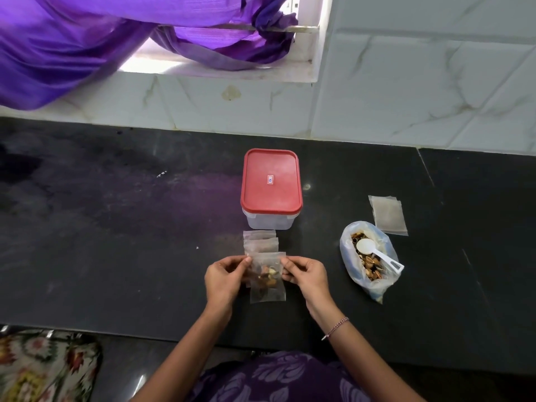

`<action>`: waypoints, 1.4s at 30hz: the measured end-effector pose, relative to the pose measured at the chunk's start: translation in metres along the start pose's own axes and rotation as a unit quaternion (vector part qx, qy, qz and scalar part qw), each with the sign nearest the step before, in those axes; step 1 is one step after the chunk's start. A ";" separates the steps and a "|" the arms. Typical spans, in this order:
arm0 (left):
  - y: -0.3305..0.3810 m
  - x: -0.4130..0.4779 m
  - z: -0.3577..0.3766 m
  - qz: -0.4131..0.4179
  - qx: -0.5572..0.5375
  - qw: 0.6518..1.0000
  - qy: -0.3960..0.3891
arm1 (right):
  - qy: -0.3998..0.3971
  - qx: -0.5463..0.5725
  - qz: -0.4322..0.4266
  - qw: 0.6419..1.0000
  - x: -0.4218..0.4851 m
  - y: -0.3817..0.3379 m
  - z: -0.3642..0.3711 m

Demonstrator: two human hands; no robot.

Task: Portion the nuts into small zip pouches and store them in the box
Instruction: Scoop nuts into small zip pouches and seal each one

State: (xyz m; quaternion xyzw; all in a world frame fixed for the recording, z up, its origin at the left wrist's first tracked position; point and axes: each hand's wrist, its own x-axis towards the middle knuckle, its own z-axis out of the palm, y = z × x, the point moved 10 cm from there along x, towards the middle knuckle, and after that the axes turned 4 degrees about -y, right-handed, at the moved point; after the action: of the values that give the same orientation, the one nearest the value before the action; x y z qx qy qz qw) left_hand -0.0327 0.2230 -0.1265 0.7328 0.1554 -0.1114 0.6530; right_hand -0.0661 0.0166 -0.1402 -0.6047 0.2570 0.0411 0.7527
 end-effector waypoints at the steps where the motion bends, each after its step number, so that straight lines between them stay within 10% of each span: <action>1: 0.000 0.003 -0.003 0.004 0.015 1.000 0.005 | 0.007 -0.019 -0.004 1.000 0.002 -0.001 0.001; 11: 0.028 0.016 -0.006 0.136 0.255 0.956 0.046 | 0.052 -0.239 -0.128 0.961 0.011 -0.026 0.004; 15: 0.033 -0.009 0.002 0.280 0.320 0.905 0.007 | 0.007 -0.418 -0.352 0.837 -0.024 -0.047 0.027; 20: 0.008 -0.022 0.034 0.399 0.507 0.755 -0.119 | -0.090 -0.622 -0.456 0.630 -0.046 -0.021 0.065; 31: 0.000 0.000 0.034 0.403 0.587 0.668 -0.216 | -0.212 -0.683 -0.348 0.606 -0.009 0.002 0.059; 42: 0.074 -0.061 0.101 0.466 0.388 0.777 -0.168 | -0.072 -0.518 -0.355 0.775 -0.016 -0.098 -0.043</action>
State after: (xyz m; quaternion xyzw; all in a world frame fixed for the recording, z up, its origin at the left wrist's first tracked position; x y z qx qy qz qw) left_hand -0.0572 0.1106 -0.0482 0.8765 -0.3739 0.0343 0.3013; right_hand -0.0585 -0.0455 -0.0521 -0.9467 -0.0910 -0.0591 0.3032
